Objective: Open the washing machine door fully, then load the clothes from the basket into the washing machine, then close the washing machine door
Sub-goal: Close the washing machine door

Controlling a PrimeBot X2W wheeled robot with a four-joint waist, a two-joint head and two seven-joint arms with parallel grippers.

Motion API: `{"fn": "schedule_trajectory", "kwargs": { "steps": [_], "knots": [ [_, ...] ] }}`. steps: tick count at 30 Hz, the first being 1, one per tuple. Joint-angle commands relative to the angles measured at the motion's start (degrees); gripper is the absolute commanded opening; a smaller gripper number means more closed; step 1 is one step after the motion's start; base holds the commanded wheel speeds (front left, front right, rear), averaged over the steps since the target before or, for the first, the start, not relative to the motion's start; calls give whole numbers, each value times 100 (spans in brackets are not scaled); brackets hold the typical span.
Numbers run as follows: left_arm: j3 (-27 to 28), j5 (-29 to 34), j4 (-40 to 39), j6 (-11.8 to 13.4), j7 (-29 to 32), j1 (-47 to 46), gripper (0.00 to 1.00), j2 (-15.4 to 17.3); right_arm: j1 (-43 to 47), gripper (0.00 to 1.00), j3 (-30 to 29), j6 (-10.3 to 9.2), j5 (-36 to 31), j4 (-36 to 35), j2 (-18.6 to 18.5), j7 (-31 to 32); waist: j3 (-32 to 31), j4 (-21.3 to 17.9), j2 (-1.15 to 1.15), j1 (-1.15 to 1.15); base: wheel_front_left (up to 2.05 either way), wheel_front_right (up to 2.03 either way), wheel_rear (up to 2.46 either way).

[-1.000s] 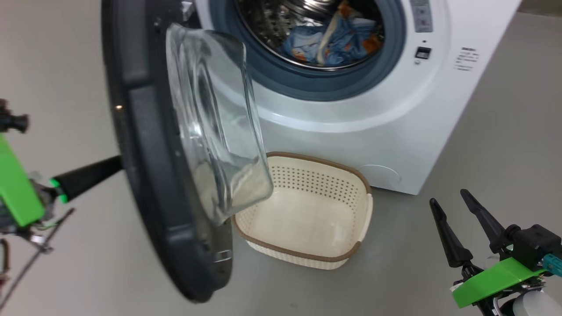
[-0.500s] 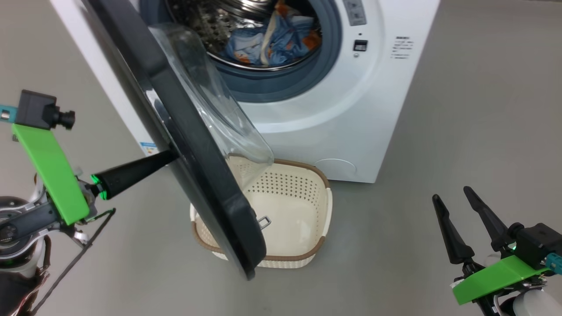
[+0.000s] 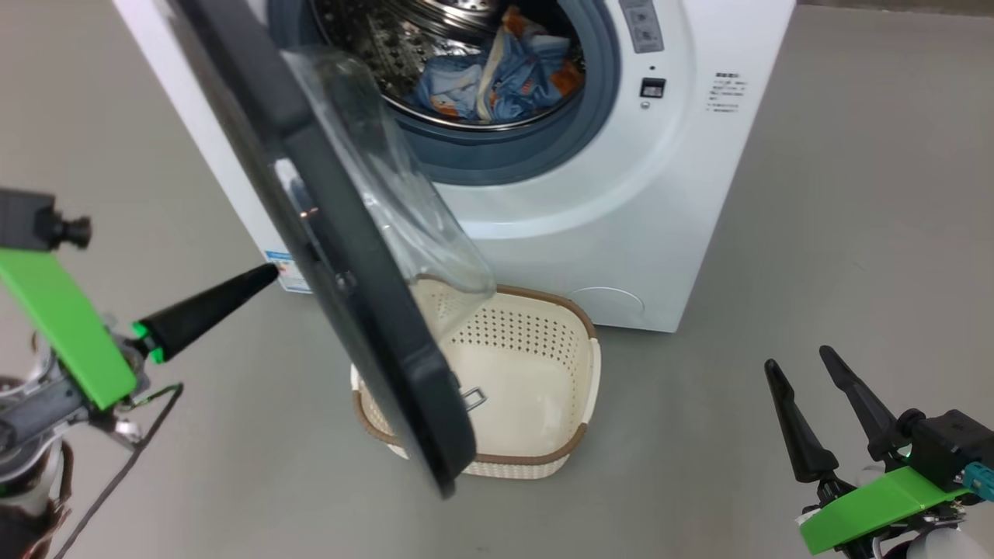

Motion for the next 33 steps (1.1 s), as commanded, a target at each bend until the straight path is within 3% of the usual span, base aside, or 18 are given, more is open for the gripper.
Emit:
{"fn": "schedule_trajectory", "kwargs": {
  "steps": [1, 3, 4, 15, 22, 33],
  "knots": [
    [323, 102, -53, -38, -137, -31, 28, 327, -20, 100, 100, 25, -70, -129, -82, -46, -45, 92, 0, 0, 0, 0, 0],
    [338, 160, -25, -38, -266, 115, 47, 384, -12, 100, 119, 25, -68, -123, -79, -46, -65, 142, 0, 0, 0, 0, 0],
    [365, 175, 10, -38, -360, 187, 99, 393, -2, 100, 119, 25, -67, -119, -77, -46, -79, 171, 0, 0, 0, 0, 0],
    [666, 275, 435, -38, -1501, 875, 100, 488, 73, 100, 102, 25, -63, -122, -58, -46, -106, 310, 0, 0, 0, 0, 0],
    [712, 433, 602, -38, -2789, 1371, 100, 297, 123, 100, 64, 25, -62, -132, 8, -46, -115, 374, 0, 0, 0, 0, 0],
    [336, 594, 851, -38, -4233, 1984, 100, 160, 175, 100, 21, 25, -64, -124, 20, -46, -144, 561, 0, 0, 0, 0, 0]
  ]
}}
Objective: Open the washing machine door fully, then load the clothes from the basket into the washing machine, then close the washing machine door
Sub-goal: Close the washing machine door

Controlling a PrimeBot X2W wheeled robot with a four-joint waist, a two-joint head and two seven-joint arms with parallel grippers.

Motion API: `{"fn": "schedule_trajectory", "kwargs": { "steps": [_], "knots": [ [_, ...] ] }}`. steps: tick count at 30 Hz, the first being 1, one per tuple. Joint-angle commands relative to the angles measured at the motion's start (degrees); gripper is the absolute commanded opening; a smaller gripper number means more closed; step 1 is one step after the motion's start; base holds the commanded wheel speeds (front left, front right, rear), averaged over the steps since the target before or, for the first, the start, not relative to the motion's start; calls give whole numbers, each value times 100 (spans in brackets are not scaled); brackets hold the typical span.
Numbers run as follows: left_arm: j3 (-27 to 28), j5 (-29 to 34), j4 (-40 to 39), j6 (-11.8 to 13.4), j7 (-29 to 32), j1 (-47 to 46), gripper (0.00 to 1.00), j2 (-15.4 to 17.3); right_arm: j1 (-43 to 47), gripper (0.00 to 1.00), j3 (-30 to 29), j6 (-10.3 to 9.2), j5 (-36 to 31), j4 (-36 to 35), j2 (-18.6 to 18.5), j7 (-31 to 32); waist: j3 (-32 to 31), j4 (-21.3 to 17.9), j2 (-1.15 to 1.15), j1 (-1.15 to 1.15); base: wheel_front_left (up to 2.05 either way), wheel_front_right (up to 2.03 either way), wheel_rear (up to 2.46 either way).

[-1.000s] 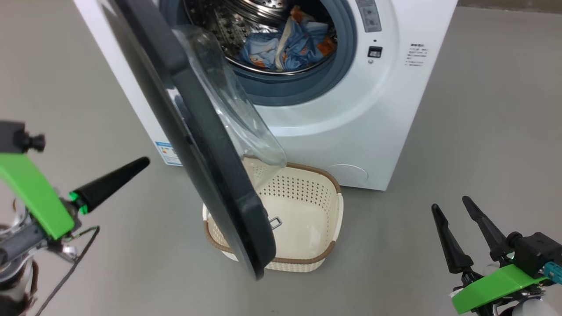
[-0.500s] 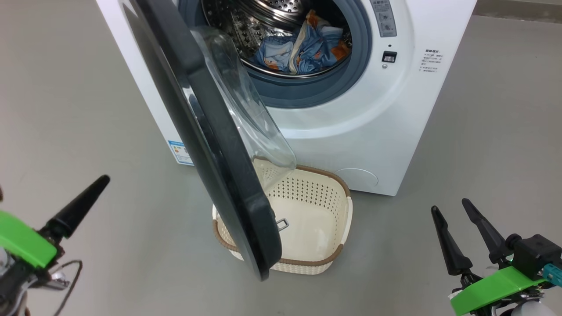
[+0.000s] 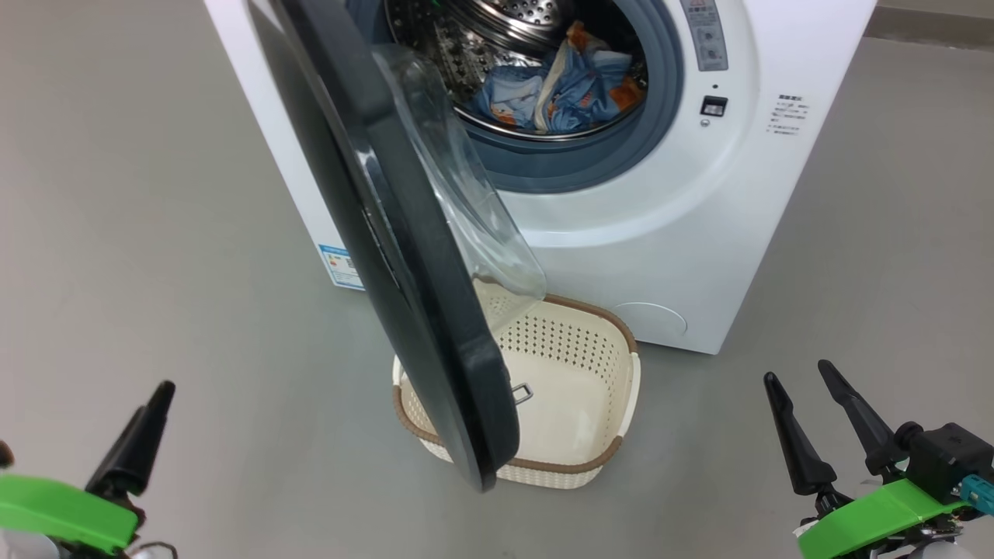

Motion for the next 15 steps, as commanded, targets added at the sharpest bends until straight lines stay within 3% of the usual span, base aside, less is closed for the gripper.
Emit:
{"fn": "schedule_trajectory", "kwargs": {
  "steps": [1, 9, 15],
  "knots": [
    [205, 38, -83, -38, -97, -116, 100, 214, 25, 100, 63, 25, -63, -125, -82, -46, -21, 37, 0, 0, 0, 0, 0],
    [-364, 338, -18, -38, -1179, 153, 100, 356, 69, 100, 86, 25, -53, -109, -87, -46, -145, 151, 0, 0, 0, 0, 0],
    [-956, 1305, 438, -38, -2224, 150, 100, 556, 107, 100, 90, 25, -41, -108, -84, -46, -212, 192, 0, 0, 0, 0, 0]
  ]
}}
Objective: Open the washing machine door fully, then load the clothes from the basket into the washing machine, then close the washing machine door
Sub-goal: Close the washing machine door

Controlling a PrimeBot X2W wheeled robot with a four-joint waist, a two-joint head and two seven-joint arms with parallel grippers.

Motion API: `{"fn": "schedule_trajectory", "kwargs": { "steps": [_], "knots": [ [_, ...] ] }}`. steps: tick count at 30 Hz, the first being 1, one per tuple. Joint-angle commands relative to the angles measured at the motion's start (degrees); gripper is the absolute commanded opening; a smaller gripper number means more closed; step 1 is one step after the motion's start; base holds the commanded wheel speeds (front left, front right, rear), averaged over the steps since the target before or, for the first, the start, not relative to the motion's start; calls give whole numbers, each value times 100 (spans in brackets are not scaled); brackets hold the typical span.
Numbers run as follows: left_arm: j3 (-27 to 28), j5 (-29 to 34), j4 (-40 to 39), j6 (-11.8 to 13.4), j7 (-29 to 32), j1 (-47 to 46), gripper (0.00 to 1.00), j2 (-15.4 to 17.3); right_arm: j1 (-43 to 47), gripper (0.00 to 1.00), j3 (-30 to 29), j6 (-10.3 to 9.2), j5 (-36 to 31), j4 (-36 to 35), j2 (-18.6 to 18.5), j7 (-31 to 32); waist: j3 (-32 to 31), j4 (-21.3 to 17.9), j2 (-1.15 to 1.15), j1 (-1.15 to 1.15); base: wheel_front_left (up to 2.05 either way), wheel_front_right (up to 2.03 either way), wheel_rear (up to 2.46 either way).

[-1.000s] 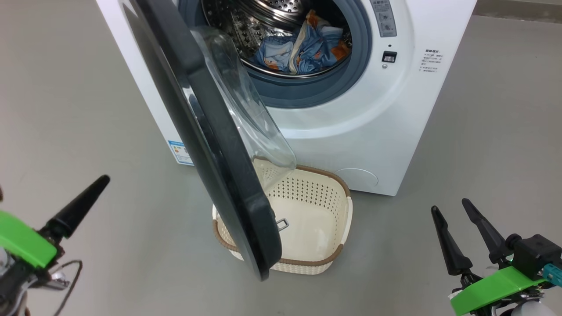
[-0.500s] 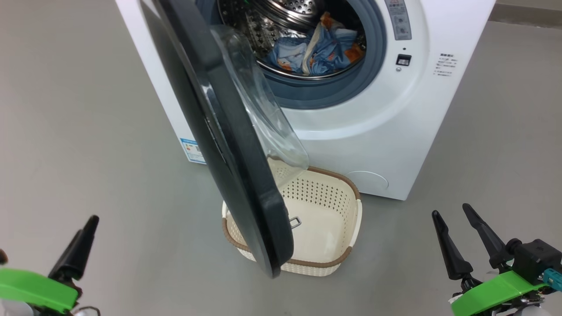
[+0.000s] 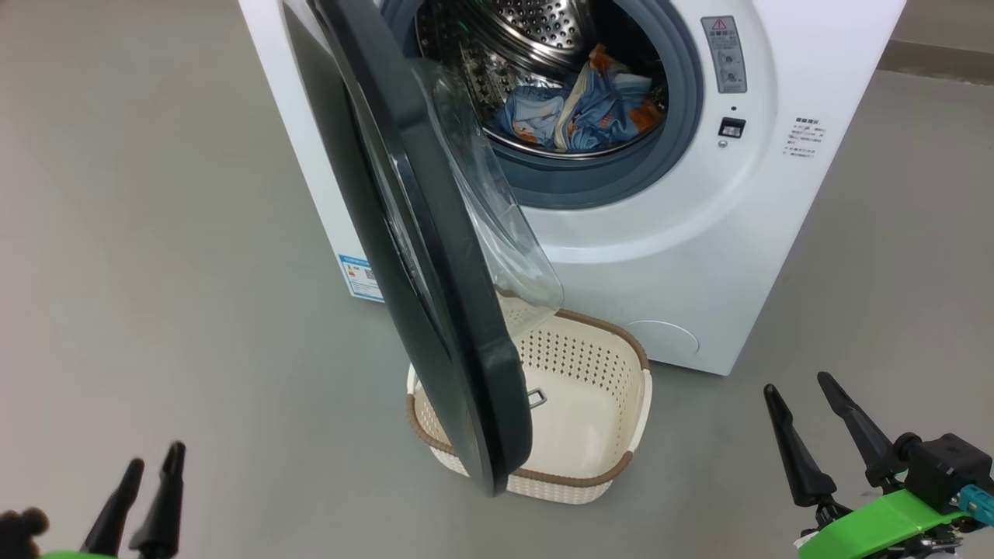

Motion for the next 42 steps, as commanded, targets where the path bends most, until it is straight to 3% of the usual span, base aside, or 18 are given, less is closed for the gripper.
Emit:
{"fn": "schedule_trajectory", "kwargs": {
  "steps": [1, 4, 12, 18, 26, 42],
  "knots": [
    [191, 136, -21, -31, -94, -221, 100, 215, -6, 100, 78, 25, -44, -122, -84, -46, -7, 12, 0, 0, 0, 0, 0],
    [288, 854, 266, -31, -155, -344, 100, 81, -6, 100, 81, 25, -48, -128, -79, -46, -3, 27, 0, 0, 0, 0, 0],
    [1370, 3409, 76, -25, -161, -200, 100, -641, -26, 100, 115, 25, -37, -115, -62, -46, 4, -35, 0, 0, 0, 0, 0],
    [2008, 4608, -263, -27, -161, 36, 100, -1138, -11, 100, 97, 25, -35, -115, -54, -46, -6, -119, 0, 0, 0, 0, 0],
    [2361, 5168, -315, -29, -162, 208, 100, -1525, -3, 100, 53, 25, -45, -122, -52, -46, 10, -191, 0, 0, 0, 0, 0],
    [2305, 5217, -304, -30, -162, 196, 100, -1552, -39, 100, -17, 25, -63, -144, -24, -46, 88, -616, 0, 0, 0, 0, 0]
  ]
}}
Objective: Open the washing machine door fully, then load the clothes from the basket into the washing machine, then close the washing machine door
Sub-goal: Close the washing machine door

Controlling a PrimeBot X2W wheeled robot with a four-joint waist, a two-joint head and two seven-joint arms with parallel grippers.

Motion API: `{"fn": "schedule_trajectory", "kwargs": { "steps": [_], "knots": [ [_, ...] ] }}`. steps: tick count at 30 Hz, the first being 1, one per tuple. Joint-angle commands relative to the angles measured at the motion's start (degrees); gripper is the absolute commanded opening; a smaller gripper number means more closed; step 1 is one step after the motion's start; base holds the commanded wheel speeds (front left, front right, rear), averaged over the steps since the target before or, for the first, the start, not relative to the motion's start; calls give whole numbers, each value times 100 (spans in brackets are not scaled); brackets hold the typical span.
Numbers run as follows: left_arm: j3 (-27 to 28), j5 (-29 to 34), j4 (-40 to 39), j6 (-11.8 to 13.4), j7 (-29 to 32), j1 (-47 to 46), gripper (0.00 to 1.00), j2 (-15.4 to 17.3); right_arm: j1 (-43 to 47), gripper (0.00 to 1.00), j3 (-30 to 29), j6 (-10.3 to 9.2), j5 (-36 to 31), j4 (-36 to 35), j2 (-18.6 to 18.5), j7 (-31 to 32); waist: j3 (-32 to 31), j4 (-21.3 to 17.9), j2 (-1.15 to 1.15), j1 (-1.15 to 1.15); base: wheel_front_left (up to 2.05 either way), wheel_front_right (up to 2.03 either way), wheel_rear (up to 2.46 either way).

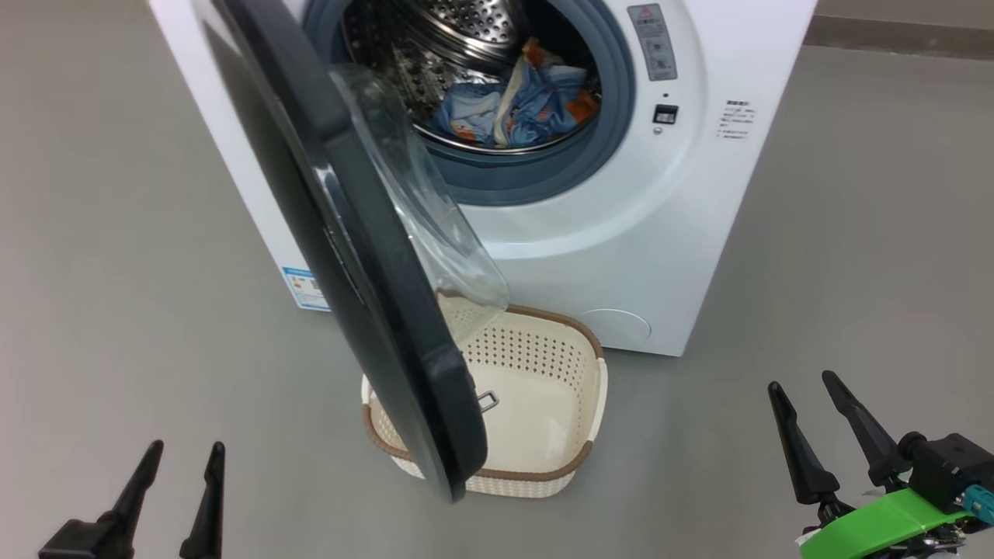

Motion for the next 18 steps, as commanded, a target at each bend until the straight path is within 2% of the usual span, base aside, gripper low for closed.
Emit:
{"fn": "schedule_trajectory", "kwargs": {
  "steps": [1, 18],
  "knots": [
    [175, -4, -139, -19, -53, -169, 100, 159, -57, 100, 67, 25, -66, -146, -84, -46, 40, -121, 0, 0, 0, 0, 0],
    [20, -96, -165, -20, -53, -291, 100, 275, -86, 100, -133, 25, -92, -192, -47, -46, 162, -835, 0, 0, 0, 0, 0]
  ]
}}
